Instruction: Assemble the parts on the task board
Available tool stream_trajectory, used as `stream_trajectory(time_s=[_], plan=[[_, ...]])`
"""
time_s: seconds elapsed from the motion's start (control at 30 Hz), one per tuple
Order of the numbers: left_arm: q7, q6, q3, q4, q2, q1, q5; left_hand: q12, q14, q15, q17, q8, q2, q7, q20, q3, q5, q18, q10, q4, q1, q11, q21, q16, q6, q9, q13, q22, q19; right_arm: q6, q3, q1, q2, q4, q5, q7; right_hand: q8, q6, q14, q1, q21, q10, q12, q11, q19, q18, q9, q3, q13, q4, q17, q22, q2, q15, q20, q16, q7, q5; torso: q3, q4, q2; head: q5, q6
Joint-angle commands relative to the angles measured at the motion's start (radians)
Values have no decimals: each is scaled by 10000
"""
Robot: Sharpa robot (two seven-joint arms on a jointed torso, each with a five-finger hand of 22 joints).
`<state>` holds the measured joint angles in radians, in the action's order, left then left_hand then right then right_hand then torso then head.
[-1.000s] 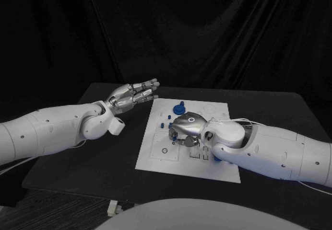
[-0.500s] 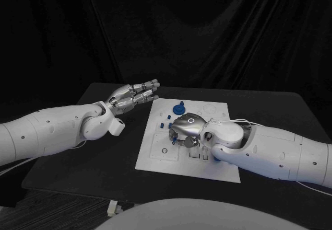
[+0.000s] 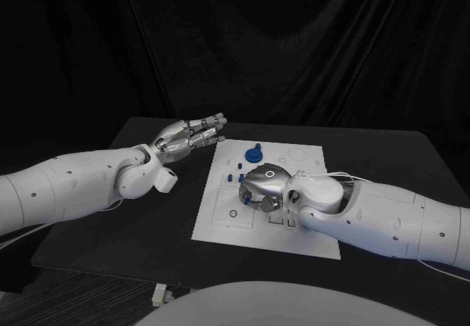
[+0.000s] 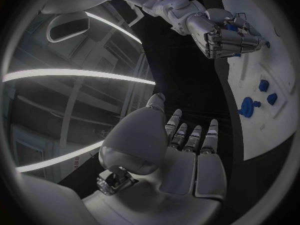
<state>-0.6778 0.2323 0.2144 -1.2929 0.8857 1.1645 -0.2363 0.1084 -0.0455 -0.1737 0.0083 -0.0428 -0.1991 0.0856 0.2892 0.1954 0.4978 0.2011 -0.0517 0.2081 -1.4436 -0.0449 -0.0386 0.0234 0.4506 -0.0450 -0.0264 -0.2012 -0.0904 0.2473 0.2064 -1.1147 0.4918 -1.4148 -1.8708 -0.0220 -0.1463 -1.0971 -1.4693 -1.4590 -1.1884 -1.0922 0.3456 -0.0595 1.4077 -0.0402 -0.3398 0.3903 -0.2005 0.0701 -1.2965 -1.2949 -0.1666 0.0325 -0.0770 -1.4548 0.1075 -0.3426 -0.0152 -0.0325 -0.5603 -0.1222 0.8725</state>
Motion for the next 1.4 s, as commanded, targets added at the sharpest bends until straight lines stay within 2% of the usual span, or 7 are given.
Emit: stream_trajectory(time_s=[0.03,1.03,1.23,1.33,1.4], plan=[[-957,126,-9,0,-16,-20,68,188,-126,-29,91,-118,5,-15,-14,-58,214,-232,30,-84,-73,-68,-129,167,76,-44,15,-51,-54,38,-6,30,-25,18,-74,-155,-115,-157,-300,-142,163,-216,47,87,-3,-417,-134,118,16,-79,-60,-1676,290,-100,-54,178,59,114,-2,-1,1,-21,1],[-906,232,-10,65,-44,-65,67,175,-124,-39,91,-122,-44,4,-4,-94,216,-230,37,-89,-99,-86,-135,169,89,-45,18,-56,-68,-140,-6,103,-142,146,-74,-180,-71,-128,-291,-132,183,-191,8,66,-14,-421,-111,103,33,-99,-42,-1671,287,-113,-63,187,76,134,-3,-4,4,-3,1],[-882,249,-10,65,-45,-72,67,177,-123,-53,91,-148,-85,40,2,-127,216,-233,39,-92,-121,-122,-137,172,230,-61,18,-47,-74,-335,-6,108,-160,161,-74,-316,158,166,-265,-97,238,-41,-112,33,-48,-433,5,100,80,-120,12,-1656,279,-125,-85,216,89,180,-1,0,3,-8,1],[-876,249,-10,65,-42,-75,67,177,-123,-53,91,-148,-85,40,2,-127,216,-233,39,-92,-121,-122,-137,172,230,-61,18,-47,-74,-519,-6,109,-165,185,-74,-409,613,896,-115,128,735,444,-335,-41,-300,-534,242,29,157,-16,306,-1523,179,-42,-43,387,28,699,0,2,0,0,1],[-872,248,-10,65,-40,-77,67,177,-123,-53,91,-148,-85,40,2,-127,216,-233,39,-92,-121,-122,-137,172,230,-61,18,-47,-74,-605,-6,109,-162,198,-74,-450,738,1128,-83,192,800,605,-383,-59,-339,-543,312,2,169,17,348,-1508,134,-26,-28,413,-72,858,0,5,-2,-12,1]])
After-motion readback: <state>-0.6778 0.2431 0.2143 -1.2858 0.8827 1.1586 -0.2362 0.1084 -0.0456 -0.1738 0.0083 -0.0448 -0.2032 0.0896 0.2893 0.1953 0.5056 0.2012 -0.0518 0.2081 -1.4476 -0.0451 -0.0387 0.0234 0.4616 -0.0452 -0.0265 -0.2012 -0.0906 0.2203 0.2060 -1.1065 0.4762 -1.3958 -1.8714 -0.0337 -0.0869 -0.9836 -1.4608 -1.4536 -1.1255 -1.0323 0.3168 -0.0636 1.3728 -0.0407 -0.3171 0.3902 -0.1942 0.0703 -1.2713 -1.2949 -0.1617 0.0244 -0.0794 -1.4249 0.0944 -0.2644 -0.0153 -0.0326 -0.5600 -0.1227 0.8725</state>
